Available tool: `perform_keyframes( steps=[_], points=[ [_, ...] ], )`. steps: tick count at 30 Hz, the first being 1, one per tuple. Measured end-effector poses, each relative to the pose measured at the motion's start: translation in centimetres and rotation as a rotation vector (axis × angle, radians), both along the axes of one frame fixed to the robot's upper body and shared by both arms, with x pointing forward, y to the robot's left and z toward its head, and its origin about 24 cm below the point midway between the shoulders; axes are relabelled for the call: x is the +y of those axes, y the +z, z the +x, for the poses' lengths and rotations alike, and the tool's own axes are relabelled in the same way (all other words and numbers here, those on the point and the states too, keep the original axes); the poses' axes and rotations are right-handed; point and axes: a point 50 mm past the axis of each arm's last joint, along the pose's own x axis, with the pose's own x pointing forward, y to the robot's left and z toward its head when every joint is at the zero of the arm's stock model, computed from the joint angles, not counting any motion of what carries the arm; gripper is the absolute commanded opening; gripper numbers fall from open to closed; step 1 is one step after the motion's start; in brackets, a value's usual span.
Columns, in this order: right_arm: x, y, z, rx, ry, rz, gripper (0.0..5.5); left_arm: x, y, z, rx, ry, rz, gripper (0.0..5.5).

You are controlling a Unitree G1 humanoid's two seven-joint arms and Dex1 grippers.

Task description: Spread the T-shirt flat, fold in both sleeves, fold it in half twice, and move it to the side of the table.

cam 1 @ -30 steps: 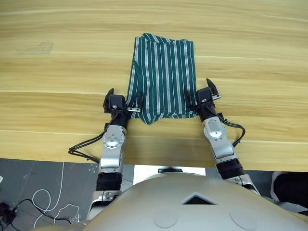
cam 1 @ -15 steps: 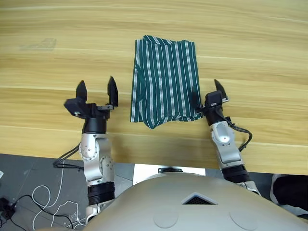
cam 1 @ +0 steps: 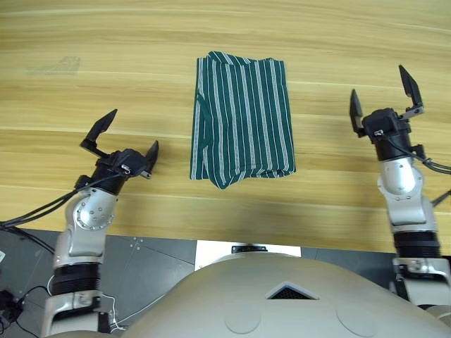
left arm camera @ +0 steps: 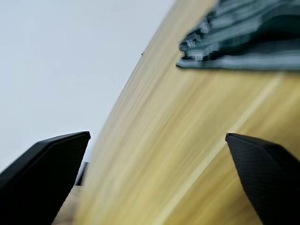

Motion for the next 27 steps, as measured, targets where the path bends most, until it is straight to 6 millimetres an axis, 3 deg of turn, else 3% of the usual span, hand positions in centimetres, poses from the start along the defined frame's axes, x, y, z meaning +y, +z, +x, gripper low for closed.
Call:
perform_keyframes(
  steps=[2, 5, 9, 13, 18, 27],
  points=[
    [-1.7, -1.2, -0.6, 0.019, 0.064, -0.256, 4.25, 0.2, -0.3, 0.3, 0.014, -0.112, 0.183, 5.36],
    [-1.5, -3.2, -2.0, 0.070, 0.309, -0.435, 4.25, -1.1, -0.5, 0.9, 0.014, -0.309, 0.289, 5.36],
    [-0.6, -3.7, -3.7, 0.083, 0.577, -0.455, 4.25, -3.8, -0.7, 1.3, 0.036, -0.529, 0.276, 5.36],
    [-0.2, -3.7, -4.2, 0.070, 0.673, -0.453, 4.25, -5.7, -0.5, 1.1, 0.063, -0.678, 0.265, 5.36],
    [1.5, -4.1, -4.6, 0.042, 0.747, -0.392, 4.25, -6.2, -0.2, 1.5, 0.088, -0.749, 0.280, 5.36],
    [4.2, -4.7, -3.3, -0.006, 0.799, -0.335, 4.25, -6.5, 0.0, 2.2, 0.107, -0.801, 0.276, 5.36]
  ],
)
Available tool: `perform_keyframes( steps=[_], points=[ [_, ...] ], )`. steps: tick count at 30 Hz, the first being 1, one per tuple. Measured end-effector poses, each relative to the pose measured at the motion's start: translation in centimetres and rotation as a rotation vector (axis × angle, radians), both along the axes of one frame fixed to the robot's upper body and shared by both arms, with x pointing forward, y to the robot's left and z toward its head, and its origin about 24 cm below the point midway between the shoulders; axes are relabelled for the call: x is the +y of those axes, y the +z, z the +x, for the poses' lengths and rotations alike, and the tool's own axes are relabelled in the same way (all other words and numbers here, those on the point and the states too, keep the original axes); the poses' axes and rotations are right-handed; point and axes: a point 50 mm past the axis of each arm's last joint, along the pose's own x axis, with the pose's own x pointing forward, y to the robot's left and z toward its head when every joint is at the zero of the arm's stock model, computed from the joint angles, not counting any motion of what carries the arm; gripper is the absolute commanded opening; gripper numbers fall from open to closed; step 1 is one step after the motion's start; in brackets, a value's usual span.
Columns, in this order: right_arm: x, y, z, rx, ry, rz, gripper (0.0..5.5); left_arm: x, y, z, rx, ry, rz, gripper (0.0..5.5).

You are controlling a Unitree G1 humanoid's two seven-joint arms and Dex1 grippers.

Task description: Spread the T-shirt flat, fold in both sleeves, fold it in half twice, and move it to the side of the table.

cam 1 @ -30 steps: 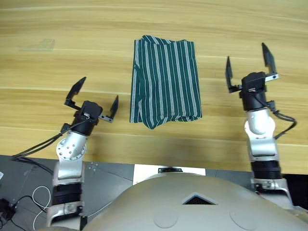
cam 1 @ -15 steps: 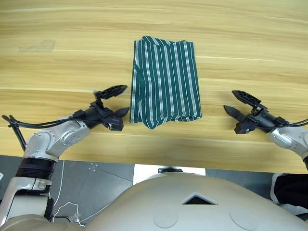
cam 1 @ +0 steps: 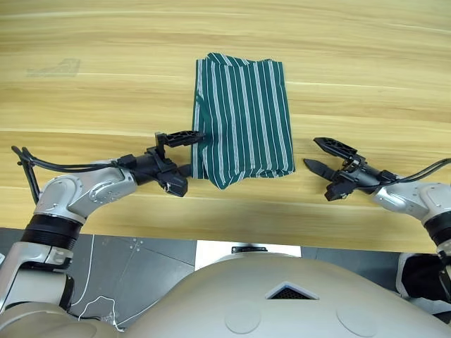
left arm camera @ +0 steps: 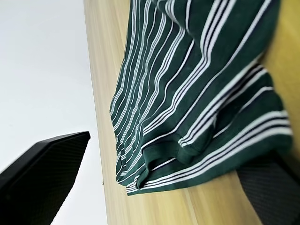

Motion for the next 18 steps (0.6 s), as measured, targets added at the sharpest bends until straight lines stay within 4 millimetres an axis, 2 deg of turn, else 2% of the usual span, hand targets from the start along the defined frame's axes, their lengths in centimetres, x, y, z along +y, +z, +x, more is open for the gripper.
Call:
perform_keyframes(
  steps=[6, 11, 15, 18],
  points=[
    [0.7, -0.3, 0.6, 0.011, 0.018, 0.014, 4.25, -0.1, -0.2, 0.6, 0.001, -0.002, -0.015, 5.36],
    [2.3, -0.5, 0.7, 0.010, 0.092, 0.029, 4.25, -0.9, -0.4, 1.5, -0.009, -0.028, -0.020, 5.36],
    [2.4, 0.0, 0.5, 0.014, 0.160, 0.007, 4.25, -1.2, -0.3, 1.9, -0.011, -0.061, -0.013, 5.36],
    [1.5, 0.6, -0.3, 0.043, 0.220, -0.042, 4.25, -1.5, -0.3, 2.0, -0.011, -0.079, -0.011, 5.36]
  ],
)
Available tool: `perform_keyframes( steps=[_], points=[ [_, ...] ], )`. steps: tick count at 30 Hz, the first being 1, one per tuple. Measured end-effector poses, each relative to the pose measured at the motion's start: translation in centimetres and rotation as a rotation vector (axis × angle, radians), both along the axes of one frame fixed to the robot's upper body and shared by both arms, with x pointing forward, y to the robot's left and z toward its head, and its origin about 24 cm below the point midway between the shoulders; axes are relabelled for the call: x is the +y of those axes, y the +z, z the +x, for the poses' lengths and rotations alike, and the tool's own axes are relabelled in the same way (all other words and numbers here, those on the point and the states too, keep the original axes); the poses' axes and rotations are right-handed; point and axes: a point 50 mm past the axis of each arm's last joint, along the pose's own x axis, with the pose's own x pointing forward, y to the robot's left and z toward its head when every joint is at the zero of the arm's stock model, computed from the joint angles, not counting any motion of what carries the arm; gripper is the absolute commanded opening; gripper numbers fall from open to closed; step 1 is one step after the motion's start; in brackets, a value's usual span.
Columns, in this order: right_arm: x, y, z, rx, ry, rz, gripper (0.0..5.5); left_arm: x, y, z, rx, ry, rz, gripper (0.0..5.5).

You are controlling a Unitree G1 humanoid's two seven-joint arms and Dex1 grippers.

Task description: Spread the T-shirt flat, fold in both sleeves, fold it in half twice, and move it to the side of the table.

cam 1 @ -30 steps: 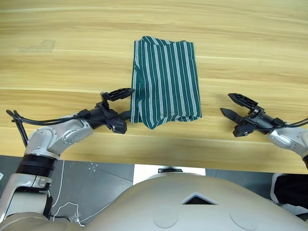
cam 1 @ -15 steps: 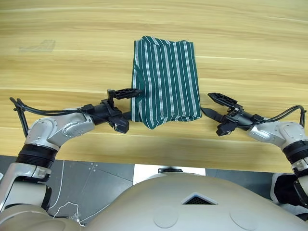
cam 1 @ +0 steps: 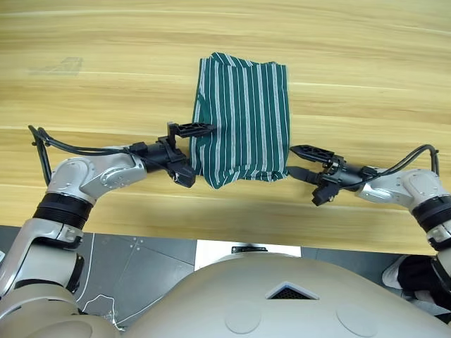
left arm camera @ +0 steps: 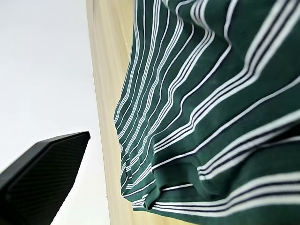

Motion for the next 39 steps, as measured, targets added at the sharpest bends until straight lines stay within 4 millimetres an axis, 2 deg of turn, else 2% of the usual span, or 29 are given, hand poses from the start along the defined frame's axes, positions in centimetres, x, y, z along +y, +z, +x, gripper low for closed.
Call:
perform_keyframes(
  steps=[5, 11, 18, 22, 28, 36, 39],
  points=[
    [0.5, -0.1, 0.3, 0.004, 0.011, 0.009, 4.25, -0.5, 0.0, 0.3, 0.002, -0.029, -0.002, 5.36],
    [-0.6, -0.1, -0.6, 0.041, 0.005, -0.007, 4.25, -0.6, -0.1, 0.3, 0.001, -0.024, -0.014, 5.36],
    [0.0, -0.2, -0.5, 0.057, 0.001, 0.012, 4.25, -1.4, -0.2, 0.8, -0.001, -0.052, -0.022, 5.36],
    [1.8, -0.8, 0.3, 0.060, -0.008, 0.076, 4.25, -1.9, -0.2, 1.0, -0.005, -0.071, -0.022, 5.36],
    [2.3, -1.2, 1.2, 0.067, -0.033, 0.129, 4.25, -2.0, -0.4, 1.2, -0.010, -0.070, -0.031, 5.36],
    [2.2, -1.9, 1.2, 0.109, -0.037, 0.113, 2.60, -2.1, -0.6, 1.2, -0.012, -0.066, -0.045, 5.38],
    [-0.6, -1.5, 1.6, 0.118, -0.106, 0.016, 2.39, -2.1, -0.6, 1.2, -0.012, -0.065, -0.055, 5.38]
  ],
)
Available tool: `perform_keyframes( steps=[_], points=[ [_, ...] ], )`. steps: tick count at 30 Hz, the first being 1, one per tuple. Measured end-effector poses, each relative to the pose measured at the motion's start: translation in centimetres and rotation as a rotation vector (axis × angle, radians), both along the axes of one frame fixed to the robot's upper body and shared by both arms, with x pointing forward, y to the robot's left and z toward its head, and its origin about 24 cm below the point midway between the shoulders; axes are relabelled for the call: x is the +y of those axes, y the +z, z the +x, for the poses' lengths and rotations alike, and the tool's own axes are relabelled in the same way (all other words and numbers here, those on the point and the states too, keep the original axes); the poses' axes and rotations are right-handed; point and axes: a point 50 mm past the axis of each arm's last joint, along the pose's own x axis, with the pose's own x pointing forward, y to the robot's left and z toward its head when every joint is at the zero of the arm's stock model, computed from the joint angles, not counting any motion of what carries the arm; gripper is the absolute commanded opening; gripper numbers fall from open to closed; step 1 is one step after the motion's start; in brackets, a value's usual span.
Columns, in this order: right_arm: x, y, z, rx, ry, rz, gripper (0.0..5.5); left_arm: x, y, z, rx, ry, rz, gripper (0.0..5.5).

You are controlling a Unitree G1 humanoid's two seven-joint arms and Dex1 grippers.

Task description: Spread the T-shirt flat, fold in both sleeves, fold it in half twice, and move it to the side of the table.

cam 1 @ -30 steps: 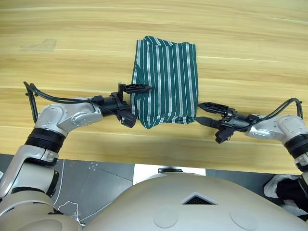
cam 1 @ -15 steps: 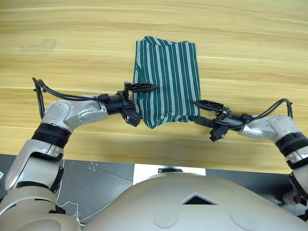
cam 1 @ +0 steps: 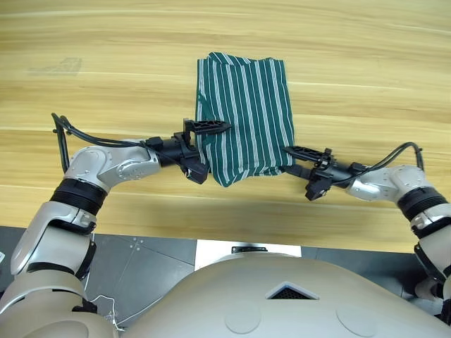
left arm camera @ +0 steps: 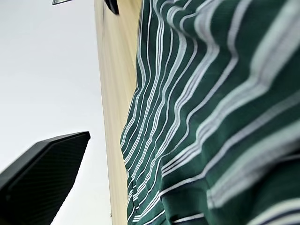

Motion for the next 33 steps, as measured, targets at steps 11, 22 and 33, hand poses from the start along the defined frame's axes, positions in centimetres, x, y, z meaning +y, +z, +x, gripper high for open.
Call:
perform_keyframes(
  steps=[11, 22, 33],
  points=[
    [-4.2, 1.7, -1.0, 0.117, 0.034, -0.186, 2.39, -0.2, -0.2, 0.3, 0.000, 0.008, -0.015, 5.38],
    [-1.3, 0.8, 1.3, 0.100, 0.001, -0.102, 2.39, -0.8, -0.3, 0.6, -0.002, 0.008, -0.020, 5.38],
    [-0.6, 0.9, 1.9, 0.084, 0.006, -0.095, 3.04, -1.0, -0.4, 0.6, -0.003, 0.009, -0.026, 5.38]
  ],
)
